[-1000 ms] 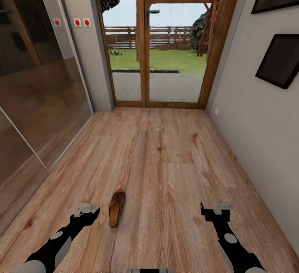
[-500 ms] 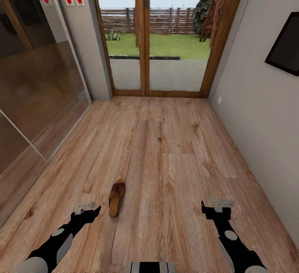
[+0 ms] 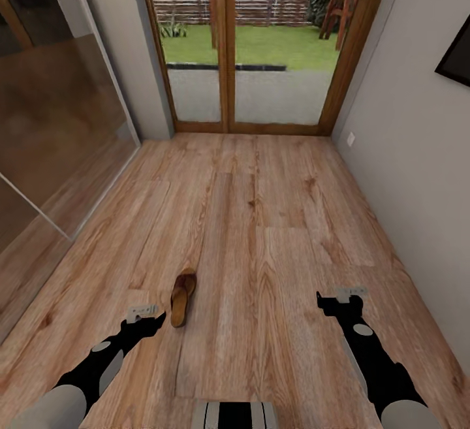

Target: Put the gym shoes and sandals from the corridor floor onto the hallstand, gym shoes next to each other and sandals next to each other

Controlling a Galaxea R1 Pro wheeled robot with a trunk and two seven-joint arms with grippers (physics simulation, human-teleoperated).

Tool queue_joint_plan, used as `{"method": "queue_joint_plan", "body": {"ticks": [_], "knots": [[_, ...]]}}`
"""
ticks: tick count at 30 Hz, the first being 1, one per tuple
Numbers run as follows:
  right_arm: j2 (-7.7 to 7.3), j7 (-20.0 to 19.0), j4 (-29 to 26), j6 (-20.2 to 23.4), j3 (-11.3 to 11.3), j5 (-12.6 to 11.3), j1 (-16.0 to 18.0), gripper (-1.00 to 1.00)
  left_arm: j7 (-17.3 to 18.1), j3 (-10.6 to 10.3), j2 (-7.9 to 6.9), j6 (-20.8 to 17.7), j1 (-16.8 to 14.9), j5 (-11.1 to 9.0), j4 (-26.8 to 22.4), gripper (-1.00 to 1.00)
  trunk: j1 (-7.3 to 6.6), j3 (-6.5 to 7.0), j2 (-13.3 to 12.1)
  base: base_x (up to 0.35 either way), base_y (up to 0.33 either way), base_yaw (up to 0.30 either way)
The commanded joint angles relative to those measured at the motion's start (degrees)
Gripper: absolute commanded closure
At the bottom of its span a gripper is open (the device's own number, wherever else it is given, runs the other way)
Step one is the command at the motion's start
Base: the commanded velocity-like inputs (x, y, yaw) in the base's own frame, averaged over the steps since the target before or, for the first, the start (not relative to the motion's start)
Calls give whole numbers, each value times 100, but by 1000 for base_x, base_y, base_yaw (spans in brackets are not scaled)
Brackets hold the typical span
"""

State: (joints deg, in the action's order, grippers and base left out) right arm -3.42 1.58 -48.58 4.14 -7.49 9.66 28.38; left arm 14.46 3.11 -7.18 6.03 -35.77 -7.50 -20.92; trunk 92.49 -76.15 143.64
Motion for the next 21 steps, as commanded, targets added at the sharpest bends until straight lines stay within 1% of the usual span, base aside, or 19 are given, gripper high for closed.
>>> {"method": "queue_joint_plan", "body": {"ticks": [1, 15, 21], "knots": [[0, -1, -19, 43, 1, 61, 1, -100, 48, 28, 3, -2, -5, -39, 11, -100, 1, -34, 3, 0, 0, 0], [-39, -52, -22, 62, -1, 93, -1, -100, 48, 41, -2, 33, 19, -32, 58, -100, 37, -367, 22, 0, 0, 0], [-24, -53, -1, 57, 8, 98, -7, -100, 48, 46, -6, 58, 43, -33, 61, -100, 53, -501, 30, 0, 0, 0]]}}
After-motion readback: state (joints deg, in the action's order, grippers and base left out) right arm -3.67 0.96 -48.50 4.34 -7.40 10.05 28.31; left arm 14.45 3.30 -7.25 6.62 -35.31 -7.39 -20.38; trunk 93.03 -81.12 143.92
